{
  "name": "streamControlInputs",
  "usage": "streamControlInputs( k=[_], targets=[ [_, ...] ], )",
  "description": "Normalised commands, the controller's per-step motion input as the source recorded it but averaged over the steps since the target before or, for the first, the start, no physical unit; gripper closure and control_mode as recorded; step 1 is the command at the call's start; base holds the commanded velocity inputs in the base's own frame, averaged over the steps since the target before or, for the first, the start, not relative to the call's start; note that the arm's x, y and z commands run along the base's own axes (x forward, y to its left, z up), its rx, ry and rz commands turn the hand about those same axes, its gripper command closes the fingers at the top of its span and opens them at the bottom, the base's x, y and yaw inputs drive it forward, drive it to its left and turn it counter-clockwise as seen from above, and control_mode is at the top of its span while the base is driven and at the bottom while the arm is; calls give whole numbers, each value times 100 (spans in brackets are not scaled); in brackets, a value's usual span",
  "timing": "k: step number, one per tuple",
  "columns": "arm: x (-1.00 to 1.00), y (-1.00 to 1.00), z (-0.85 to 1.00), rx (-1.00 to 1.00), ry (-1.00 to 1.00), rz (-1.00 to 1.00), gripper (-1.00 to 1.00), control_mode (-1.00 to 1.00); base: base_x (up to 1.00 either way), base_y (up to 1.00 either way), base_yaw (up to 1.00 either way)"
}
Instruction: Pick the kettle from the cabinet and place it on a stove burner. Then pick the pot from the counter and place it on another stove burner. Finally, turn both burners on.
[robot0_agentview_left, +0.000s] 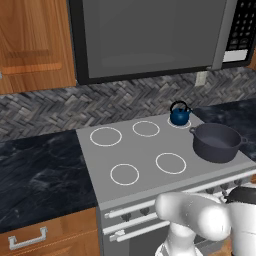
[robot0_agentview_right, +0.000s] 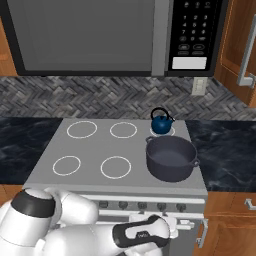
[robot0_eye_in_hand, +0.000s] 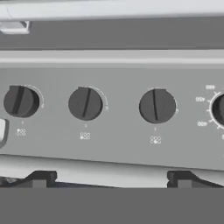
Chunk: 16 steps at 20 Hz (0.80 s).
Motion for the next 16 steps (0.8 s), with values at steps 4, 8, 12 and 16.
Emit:
streamControlInputs(
  k=[4,8,12,16],
  targets=[
    [5,-20,-8,0,-8,0,-100,-100,0,0,0],
    [8,-12,-6,0,-5,0,-100,-100,0,0,0],
    [25,0,-4,0,-6,0,-100,-100,0,0,0],
    [22,0,-6,0,-4,0,-100,-100,0,0,0]
  ],
)
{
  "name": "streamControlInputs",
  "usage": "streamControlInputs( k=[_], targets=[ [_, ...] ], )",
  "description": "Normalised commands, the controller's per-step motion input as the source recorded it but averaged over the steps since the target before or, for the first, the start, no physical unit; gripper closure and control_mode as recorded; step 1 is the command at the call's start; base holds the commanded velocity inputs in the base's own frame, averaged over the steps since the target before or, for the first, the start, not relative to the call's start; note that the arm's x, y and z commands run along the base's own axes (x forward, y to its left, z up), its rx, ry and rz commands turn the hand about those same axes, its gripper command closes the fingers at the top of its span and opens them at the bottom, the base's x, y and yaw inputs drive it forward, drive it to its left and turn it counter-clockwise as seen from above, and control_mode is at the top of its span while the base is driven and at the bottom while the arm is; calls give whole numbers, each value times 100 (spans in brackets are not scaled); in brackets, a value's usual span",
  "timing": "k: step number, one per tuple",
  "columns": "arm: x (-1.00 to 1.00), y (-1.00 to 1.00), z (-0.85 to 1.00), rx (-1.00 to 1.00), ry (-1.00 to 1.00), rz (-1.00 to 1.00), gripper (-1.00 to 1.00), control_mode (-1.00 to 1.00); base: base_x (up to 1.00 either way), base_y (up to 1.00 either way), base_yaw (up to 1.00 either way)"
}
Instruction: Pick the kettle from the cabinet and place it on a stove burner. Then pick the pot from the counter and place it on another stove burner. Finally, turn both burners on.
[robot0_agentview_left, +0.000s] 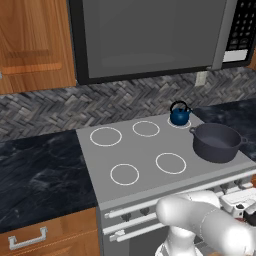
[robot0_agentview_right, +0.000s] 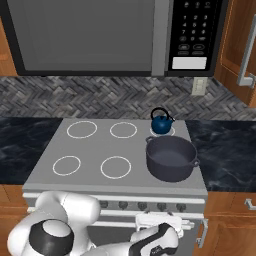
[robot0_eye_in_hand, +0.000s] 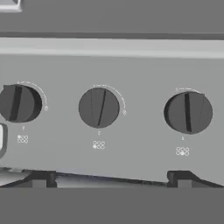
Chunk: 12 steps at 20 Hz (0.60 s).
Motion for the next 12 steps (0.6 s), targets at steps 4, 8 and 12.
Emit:
streamControlInputs(
  k=[4,8,12],
  targets=[
    [14,0,-11,0,-3,0,-100,-100,0,0,0],
    [14,0,-14,0,-4,0,-100,-100,0,0,0],
    [18,-3,-15,0,-4,0,-100,-100,0,0,0]
  ],
)
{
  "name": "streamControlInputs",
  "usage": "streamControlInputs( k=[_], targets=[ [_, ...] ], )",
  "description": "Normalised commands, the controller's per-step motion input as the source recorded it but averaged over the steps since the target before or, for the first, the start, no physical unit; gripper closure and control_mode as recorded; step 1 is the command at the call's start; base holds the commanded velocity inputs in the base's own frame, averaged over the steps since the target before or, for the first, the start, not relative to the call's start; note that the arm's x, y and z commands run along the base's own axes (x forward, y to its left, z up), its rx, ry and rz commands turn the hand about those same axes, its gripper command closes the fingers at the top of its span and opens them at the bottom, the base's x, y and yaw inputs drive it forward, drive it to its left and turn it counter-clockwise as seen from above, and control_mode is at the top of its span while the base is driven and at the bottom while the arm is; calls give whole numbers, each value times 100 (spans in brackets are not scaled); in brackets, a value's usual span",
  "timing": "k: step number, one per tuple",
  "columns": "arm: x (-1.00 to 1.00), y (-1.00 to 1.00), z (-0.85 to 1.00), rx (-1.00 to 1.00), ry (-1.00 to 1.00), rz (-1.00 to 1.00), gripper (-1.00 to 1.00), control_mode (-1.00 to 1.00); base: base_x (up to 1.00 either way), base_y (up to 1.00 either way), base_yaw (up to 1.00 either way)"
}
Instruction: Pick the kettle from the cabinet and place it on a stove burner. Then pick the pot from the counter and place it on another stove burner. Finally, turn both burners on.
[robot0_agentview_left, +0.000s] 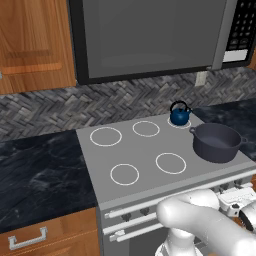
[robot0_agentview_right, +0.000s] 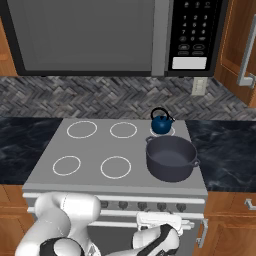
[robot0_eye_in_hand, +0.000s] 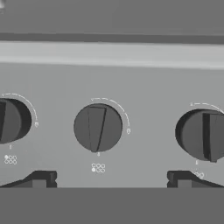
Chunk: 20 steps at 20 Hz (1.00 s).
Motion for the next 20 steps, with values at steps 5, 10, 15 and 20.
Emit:
streamControlInputs(
  k=[5,10,15,20],
  targets=[
    [13,-13,-20,0,-5,0,-100,-100,0,0,0],
    [7,-23,-20,1,-5,0,-100,-100,0,0,0],
    [14,-5,-7,2,-7,0,-100,-100,0,0,0],
    [16,0,-7,1,-6,0,-100,-100,0,0,0]
  ],
)
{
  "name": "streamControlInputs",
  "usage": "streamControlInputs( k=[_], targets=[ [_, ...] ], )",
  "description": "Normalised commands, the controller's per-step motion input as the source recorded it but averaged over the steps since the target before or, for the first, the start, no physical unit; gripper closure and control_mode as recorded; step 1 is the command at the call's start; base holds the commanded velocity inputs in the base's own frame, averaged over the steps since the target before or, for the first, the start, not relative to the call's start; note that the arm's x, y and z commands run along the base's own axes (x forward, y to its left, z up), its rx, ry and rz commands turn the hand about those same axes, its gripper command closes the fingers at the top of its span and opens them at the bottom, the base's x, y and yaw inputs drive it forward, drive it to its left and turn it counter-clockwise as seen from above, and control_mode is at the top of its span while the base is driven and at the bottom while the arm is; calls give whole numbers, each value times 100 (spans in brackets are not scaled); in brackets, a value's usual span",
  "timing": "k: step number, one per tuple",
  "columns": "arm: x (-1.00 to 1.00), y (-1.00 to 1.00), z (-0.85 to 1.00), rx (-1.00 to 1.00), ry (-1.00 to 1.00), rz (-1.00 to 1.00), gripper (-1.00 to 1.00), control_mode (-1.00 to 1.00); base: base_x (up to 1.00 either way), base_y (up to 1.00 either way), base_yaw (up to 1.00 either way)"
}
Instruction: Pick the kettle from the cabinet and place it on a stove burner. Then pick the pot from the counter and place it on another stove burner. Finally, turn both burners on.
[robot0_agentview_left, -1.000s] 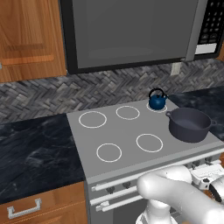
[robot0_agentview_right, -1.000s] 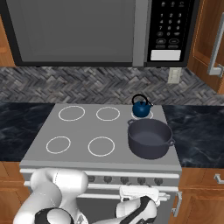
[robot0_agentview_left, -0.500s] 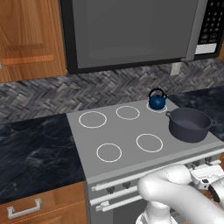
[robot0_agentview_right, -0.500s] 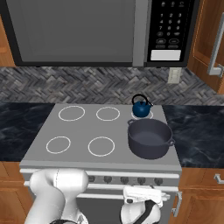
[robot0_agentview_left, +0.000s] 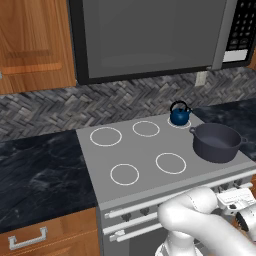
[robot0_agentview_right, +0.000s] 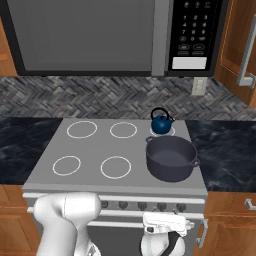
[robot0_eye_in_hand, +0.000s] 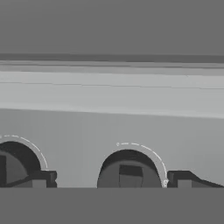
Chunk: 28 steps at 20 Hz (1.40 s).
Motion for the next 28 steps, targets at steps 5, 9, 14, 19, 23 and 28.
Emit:
streamControlInputs(
  k=[5,9,14,19,23,28],
  targets=[
    [9,0,-5,2,-7,0,-100,-100,0,0,0],
    [5,0,0,1,-8,0,-100,-100,0,0,0],
    [6,0,0,0,-10,0,-100,-100,0,0,0],
    [0,0,1,0,-13,1,-100,-100,0,0,0],
    [0,1,3,0,-15,2,-100,-100,0,0,0],
    [0,0,0,0,-11,2,-100,-100,0,0,0]
  ],
)
